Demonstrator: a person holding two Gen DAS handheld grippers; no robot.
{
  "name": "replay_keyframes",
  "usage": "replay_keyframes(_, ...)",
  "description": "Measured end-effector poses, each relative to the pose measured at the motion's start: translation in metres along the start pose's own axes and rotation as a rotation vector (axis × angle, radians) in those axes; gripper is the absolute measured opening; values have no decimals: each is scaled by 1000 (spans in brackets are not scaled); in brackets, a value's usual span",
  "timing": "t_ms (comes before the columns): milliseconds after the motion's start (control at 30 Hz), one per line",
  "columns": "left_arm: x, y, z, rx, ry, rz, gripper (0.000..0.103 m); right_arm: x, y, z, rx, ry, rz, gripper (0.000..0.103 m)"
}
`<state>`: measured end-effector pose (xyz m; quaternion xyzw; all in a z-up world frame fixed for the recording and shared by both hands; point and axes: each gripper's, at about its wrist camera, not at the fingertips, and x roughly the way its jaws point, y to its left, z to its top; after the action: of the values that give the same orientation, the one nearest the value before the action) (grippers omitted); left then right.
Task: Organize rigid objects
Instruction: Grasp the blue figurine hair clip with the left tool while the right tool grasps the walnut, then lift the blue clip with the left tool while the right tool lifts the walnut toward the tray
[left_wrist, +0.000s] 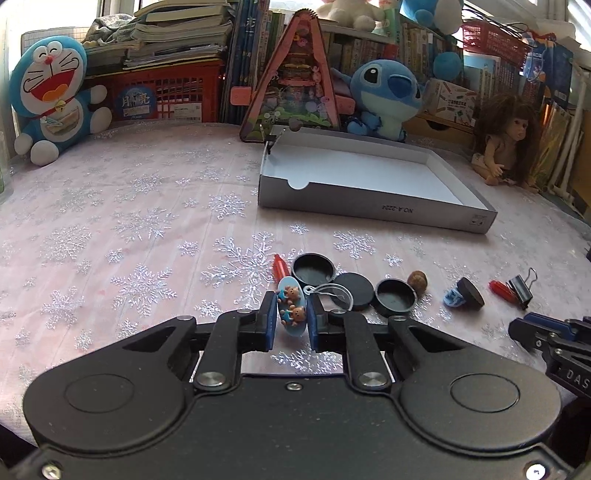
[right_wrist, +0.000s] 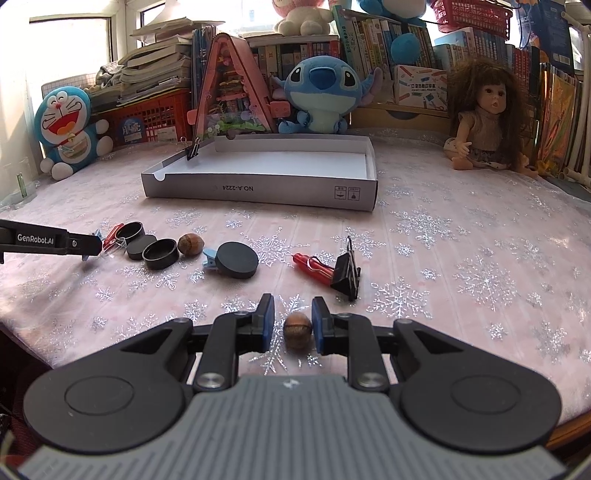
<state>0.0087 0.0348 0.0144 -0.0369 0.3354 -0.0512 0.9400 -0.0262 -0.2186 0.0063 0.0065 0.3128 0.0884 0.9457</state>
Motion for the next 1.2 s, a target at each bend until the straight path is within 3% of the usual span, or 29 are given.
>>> replay_keyframes(200, -11, -22, -13, 101, 20, -86, 18, 0, 7, 1, -30, -10, 22, 31)
replay_keyframes(333, -15, -29, -20, 138, 25, -85, 27, -2, 6, 1, -23, -16, 26, 36)
replay_keyframes(367, -16, -29, -21, 141, 28, -84, 30, -3, 5, 1, -21, -17, 25, 42)
replay_keyframes(533, -16, -20, -25, 126, 50, -57, 30, -5, 2, 0, -19, -18, 28, 46)
replay_keyframes(733, -17, -2, -22, 97, 53, 20, 30, -7, 0, 0, -16, -22, 27, 47)
replay_keyframes(967, -14, 14, -17, 40, 40, 173, 33, -8, -1, 0, -10, -23, 17, 48)
replay_keyframes(1200, -23, 5, -15, 47, 7, 51, 34, -9, -3, 0, -2, -26, 10, 48)
